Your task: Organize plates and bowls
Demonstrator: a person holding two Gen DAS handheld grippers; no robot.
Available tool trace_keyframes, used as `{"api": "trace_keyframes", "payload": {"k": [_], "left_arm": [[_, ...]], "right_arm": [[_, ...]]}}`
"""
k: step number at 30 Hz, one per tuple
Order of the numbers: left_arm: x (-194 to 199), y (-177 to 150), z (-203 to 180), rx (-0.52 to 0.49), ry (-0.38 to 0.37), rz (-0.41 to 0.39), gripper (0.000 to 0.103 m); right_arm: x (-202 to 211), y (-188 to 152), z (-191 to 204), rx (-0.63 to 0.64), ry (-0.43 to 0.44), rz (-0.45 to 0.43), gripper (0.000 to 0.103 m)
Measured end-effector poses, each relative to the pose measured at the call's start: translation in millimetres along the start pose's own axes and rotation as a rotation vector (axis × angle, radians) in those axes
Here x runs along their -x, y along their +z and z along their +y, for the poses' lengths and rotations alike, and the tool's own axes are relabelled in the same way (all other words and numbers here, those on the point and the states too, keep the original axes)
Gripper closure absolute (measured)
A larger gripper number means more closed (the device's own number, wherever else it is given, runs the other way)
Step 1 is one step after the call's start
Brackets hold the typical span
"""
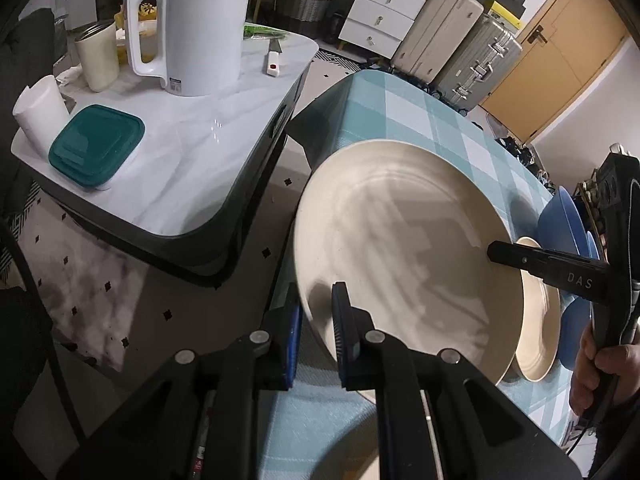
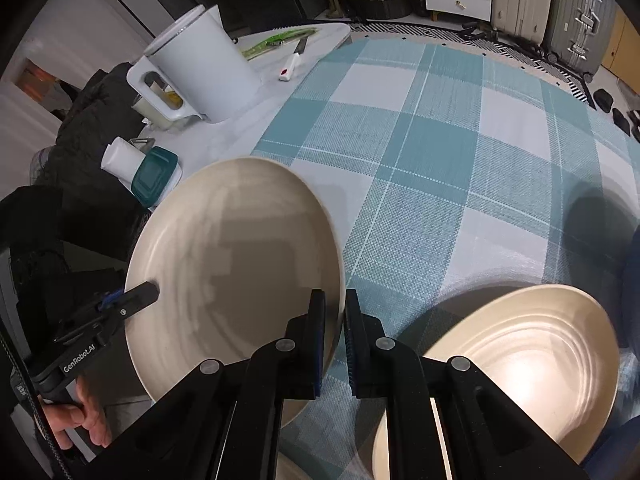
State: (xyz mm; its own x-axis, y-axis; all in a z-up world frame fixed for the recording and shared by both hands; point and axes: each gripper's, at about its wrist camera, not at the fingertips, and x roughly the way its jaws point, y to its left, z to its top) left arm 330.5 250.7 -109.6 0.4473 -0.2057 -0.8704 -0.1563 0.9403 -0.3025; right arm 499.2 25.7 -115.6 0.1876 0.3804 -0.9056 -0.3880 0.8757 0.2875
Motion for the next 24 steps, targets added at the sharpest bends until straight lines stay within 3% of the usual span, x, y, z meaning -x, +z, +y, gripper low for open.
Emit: {"api": "trace_keyframes", "payload": {"k": [10,16,24], "left_arm": [[31,-19,-19,-0.024,0.017,-0.035,0.091],[49,-51,-27,-0.022,0.002,-0.040,0.091],[58,-97,-32,-0.031,0.039,-0.033,0.090]], "right_arm": [[35,-29,6,0.011,-0.002,-0.023,0.094],[55,-62,8,-0.001,-0.007,-0.045,0.094],[66,-117,19,0.015,-0.049,-0.047,0.094]]}}
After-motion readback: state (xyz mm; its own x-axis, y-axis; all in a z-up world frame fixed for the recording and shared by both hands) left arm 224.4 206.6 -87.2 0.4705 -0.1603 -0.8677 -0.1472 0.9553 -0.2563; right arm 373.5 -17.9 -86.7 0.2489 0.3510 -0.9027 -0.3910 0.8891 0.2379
